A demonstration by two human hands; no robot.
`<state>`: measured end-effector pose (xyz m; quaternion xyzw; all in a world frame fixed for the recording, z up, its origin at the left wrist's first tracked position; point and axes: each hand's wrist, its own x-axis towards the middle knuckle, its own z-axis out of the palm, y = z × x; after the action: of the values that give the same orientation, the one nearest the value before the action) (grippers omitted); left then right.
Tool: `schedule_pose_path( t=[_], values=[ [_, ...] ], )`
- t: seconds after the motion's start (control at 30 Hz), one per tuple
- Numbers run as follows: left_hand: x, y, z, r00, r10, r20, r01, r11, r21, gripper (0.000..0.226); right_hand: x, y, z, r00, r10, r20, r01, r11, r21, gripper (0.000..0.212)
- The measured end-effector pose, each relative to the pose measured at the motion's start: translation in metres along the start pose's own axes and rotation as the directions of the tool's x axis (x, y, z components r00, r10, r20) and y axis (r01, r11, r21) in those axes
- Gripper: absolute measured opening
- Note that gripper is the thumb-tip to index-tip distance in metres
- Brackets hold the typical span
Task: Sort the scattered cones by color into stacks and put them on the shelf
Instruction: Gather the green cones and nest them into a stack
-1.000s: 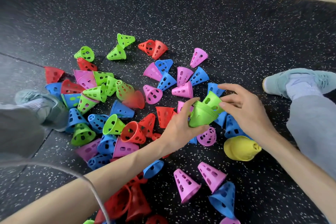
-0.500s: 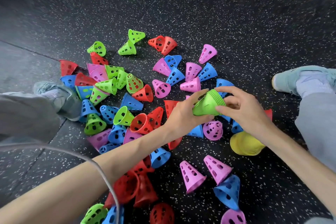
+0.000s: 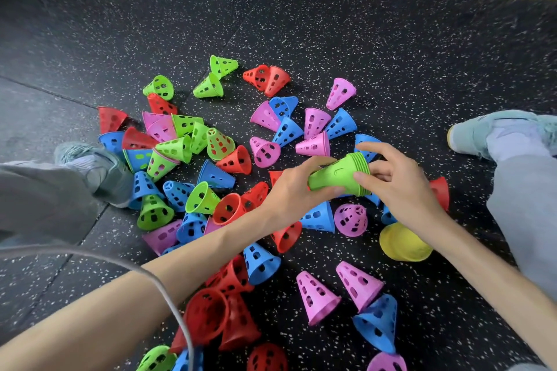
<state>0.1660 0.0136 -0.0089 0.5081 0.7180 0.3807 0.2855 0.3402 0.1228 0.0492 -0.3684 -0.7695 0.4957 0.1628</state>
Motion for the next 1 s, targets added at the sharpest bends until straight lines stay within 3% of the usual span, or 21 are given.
schedule_pose_path(
  t=[0.17, 0.37, 0.57, 0.67, 0.87, 1.0],
  values=[
    [0.010, -0.008, -0.033, 1.000, 0.022, -0.016, -0.022, 0.999, 0.030, 0.033, 0.000, 0.000, -0.002, 0.998, 0.027, -0.052, -0.027, 1.000, -0.009, 0.046],
    [0.019, -0.054, -0.095, 0.982, -0.079, -0.170, 0.115, 0.969, 0.218, 0.023, 0.000, -0.006, -0.001, 0.999, 0.042, -0.029, -0.042, 0.999, -0.003, 0.044],
    [-0.003, -0.104, -0.145, 0.975, -0.075, -0.207, 0.161, 0.884, 0.439, 0.019, 0.002, -0.017, 0.010, 1.000, 0.009, 0.021, -0.009, 1.000, -0.012, 0.041],
    [-0.021, -0.123, -0.168, 0.955, -0.156, -0.251, 0.269, 0.809, 0.522, 0.024, 0.004, -0.023, 0.016, 0.999, -0.021, 0.037, 0.022, 0.999, -0.035, 0.038],
    [-0.062, -0.161, -0.202, 0.930, -0.259, -0.262, 0.358, 0.803, 0.477, 0.028, 0.011, -0.050, 0.037, 0.991, -0.059, 0.121, 0.059, 0.998, 0.005, 0.038],
    [-0.083, -0.171, -0.206, 0.925, -0.355, -0.135, 0.378, 0.831, 0.408, 0.042, 0.012, -0.064, 0.055, 0.981, -0.076, 0.178, 0.075, 0.997, 0.012, 0.039]
  ],
)
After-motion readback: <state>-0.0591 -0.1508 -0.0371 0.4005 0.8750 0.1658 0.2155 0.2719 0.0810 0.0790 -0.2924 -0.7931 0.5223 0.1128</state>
